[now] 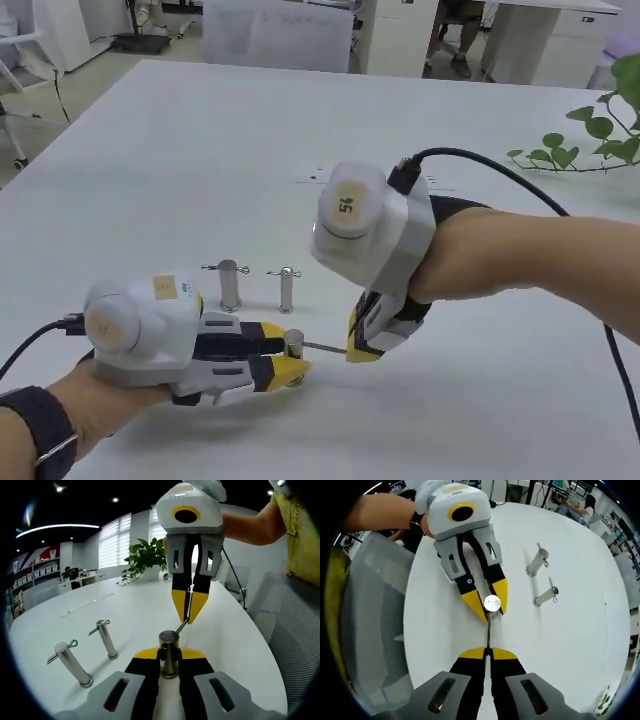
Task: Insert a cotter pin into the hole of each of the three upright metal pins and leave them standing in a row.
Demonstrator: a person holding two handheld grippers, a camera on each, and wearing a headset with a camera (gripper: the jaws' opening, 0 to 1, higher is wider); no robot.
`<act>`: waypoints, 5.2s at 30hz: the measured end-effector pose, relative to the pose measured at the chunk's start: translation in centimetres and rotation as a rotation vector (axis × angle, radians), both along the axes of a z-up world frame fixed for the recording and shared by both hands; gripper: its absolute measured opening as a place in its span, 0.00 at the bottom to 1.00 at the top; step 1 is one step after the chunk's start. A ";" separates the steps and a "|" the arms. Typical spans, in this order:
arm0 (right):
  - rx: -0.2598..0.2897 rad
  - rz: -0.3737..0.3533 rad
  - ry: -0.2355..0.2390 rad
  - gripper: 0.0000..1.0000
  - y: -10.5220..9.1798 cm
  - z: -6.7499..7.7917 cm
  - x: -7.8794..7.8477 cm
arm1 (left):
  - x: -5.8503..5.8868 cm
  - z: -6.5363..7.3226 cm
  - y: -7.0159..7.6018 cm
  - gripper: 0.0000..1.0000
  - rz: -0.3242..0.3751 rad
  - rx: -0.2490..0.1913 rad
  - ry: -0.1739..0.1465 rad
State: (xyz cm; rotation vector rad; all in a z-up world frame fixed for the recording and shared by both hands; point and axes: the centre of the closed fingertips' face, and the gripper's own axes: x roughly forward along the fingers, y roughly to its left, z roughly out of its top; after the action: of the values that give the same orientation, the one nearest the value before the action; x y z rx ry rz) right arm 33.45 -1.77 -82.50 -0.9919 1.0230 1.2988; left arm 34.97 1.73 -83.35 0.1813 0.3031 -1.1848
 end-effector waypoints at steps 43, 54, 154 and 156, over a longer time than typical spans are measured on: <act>-0.030 0.011 0.004 0.03 0.0 0.0 -0.2 | -0.1 0.0 -0.1 0.12 0.042 0.020 -0.011; -0.028 0.008 0.002 0.03 0.1 0.2 -0.3 | -0.3 -0.1 0.0 0.12 0.061 0.037 -0.018; -0.056 0.148 0.018 0.03 1.3 0.4 0.2 | -0.7 0.0 0.1 0.12 0.035 0.022 -0.050; -0.052 0.148 0.017 0.03 1.5 0.5 0.2 | -0.7 0.0 0.0 0.12 0.033 0.024 -0.052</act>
State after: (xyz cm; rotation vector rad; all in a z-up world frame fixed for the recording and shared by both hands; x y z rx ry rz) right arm 33.60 -0.23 -82.04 -1.1149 1.0169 1.4093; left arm 34.28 1.77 -83.39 0.2263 0.2739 -1.1420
